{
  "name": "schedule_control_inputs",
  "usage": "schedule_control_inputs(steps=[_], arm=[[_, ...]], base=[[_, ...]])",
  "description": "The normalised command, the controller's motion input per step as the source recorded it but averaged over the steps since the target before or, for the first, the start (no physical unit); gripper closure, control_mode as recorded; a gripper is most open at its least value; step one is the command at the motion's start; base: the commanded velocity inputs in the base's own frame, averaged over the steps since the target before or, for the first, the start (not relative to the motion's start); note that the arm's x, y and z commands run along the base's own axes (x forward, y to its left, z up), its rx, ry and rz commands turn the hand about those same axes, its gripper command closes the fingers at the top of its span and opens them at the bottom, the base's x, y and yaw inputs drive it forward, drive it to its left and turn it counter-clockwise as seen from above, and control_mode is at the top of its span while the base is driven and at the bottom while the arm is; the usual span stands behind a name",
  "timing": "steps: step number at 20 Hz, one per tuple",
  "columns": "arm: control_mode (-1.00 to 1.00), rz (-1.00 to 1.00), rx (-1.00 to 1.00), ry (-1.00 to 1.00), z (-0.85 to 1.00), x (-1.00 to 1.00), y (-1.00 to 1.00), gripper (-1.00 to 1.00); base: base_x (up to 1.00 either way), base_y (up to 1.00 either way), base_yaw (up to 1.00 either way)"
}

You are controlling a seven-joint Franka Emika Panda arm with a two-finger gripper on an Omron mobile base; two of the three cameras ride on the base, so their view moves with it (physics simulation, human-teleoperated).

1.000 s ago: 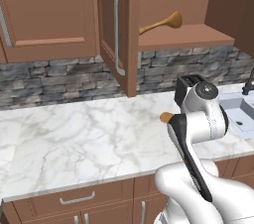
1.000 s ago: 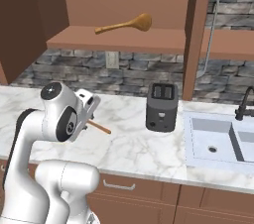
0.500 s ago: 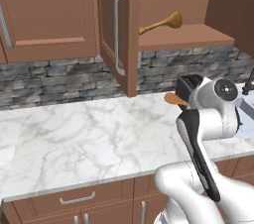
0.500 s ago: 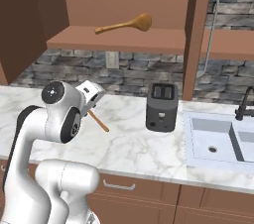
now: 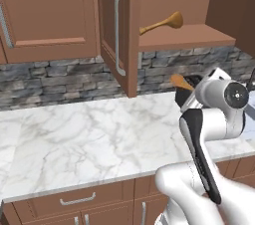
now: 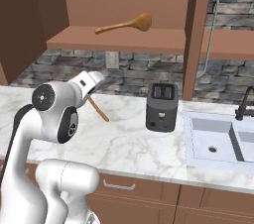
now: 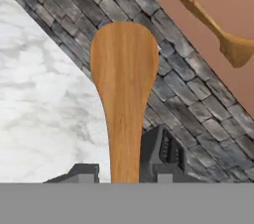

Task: Organize the utensils by type. Pick up the wooden spoons from the counter and place them in the open cabinet. Then pick up the metallic utensils from the counter and place them in the open drawer.

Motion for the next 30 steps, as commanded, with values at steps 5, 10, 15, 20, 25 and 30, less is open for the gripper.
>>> schedule_control_inputs(steps=[5, 10, 15, 20, 25, 30], arm=[[-1.00, 0.01, -0.15, -0.07, 0.34, 0.01, -0.15, 1.00], [-1.00, 0.06, -0.38, 0.01, 0.48, 0.00, 0.00, 1.00], [-1.00, 0.12, -0.29, 0.10, 0.79, 0.00, 0.00, 1.00], [-1.00, 0.14, 0.01, 0.08, 0.80, 0.00, -0.01, 1.00], [-1.00, 0.05, 0.15, -0.03, 0.65, 0.02, 0.00, 1.00], [-1.00, 0.01, 0.14, -0.12, 0.32, 0.18, 0.00, 1.00]], base=[[0.00, 0.00, 0.00], [0.00, 0.00, 0.00], [0.00, 0.00, 0.00], [0.00, 0.00, 0.00], [0.00, 0.00, 0.00], [0.00, 0.00, 0.00]])
